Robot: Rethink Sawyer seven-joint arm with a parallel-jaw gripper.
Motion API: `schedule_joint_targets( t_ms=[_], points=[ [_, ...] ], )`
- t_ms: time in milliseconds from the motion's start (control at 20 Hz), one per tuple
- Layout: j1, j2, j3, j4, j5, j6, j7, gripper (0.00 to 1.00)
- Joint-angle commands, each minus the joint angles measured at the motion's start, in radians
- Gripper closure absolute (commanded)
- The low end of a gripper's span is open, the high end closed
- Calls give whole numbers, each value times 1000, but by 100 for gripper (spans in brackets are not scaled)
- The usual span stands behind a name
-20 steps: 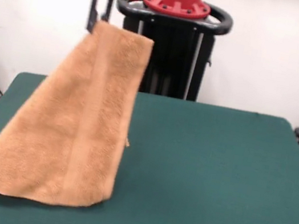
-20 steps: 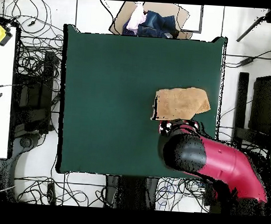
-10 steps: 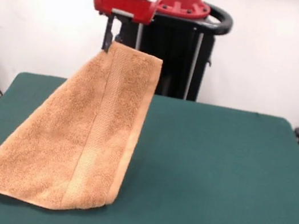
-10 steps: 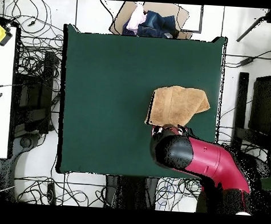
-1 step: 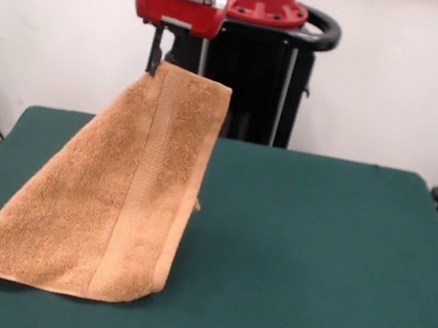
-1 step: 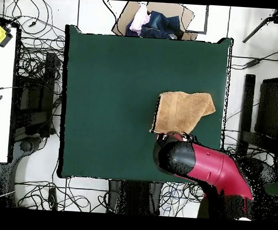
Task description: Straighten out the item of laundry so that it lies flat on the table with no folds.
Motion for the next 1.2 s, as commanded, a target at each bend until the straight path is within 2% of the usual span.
schedule_joint_targets(
  t_ms=[50,200,300,450,550,650,900,1200],
  points=[
    [80,131,-93,-5,1,-148,351,100],
    [164,243,-176,-58,-9,-230,418,100],
    [215,312,-220,-95,19,-262,450,100],
    [224,301,-214,-96,92,-225,430,100],
    [238,261,-215,-95,120,-169,420,100],
    [274,274,-239,-118,132,-141,435,100],
    [406,500,-338,-242,172,-242,554,100],
    [534,708,-456,-357,245,-299,646,100]
  ],
)
